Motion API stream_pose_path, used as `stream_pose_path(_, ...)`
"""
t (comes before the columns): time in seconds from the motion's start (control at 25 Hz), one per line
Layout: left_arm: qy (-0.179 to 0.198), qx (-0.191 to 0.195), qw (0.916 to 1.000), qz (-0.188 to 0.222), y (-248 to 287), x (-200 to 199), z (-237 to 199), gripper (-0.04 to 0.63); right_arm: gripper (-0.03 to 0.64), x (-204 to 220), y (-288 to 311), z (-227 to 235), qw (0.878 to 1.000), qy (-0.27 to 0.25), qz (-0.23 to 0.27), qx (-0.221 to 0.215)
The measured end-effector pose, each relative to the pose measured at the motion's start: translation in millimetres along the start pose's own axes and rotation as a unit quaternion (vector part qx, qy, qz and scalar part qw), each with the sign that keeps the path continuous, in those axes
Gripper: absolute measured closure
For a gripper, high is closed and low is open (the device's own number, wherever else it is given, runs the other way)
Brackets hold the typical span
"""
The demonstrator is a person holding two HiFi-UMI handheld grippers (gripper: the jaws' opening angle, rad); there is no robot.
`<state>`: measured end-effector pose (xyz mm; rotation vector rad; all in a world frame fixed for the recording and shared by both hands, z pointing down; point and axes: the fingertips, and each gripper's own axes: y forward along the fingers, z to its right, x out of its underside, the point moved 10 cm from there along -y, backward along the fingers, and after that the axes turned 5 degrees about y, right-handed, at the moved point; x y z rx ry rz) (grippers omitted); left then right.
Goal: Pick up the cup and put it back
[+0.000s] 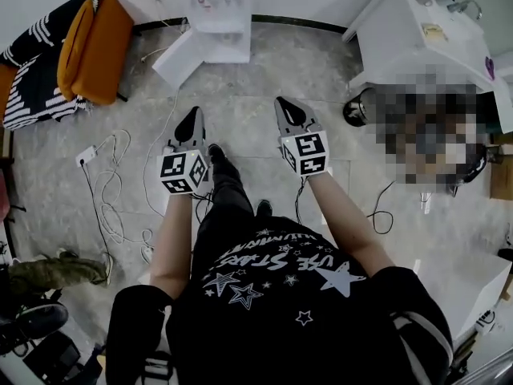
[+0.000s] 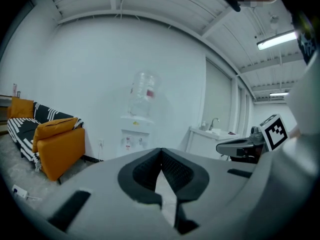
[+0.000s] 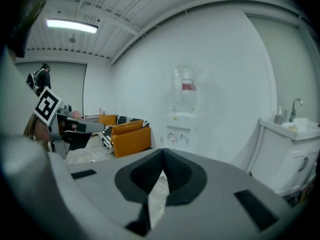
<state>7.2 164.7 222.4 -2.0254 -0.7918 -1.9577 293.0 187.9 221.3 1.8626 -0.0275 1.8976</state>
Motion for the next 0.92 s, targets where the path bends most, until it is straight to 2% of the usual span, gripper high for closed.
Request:
stream_pose_path(0.24,0.008,-0.005,0.9999,0.009,-52,-1,40,0.586,0.611,-7,-58,-13,0.999,-0.007,0.028,-0.017)
stream_pose_path(0.52,0.016,-0.024,0.9995,0.009,-110,6,58,0.586,0.611,5,-107,-25,0.999,0.002,0.038,-0.021)
stream_pose_path(0.72,0.016,-0.047,0.9986,0.016,-136,12,68,0.586,0.611,13,-125,-28,0.999,-0.003,0.035,-0.033)
stream_pose_path(0.92,0.016,-0.054,0.9984,0.013,-156,16,72,0.586,0.611,8,-134,-37,0.998,-0.014,0.039,-0.048)
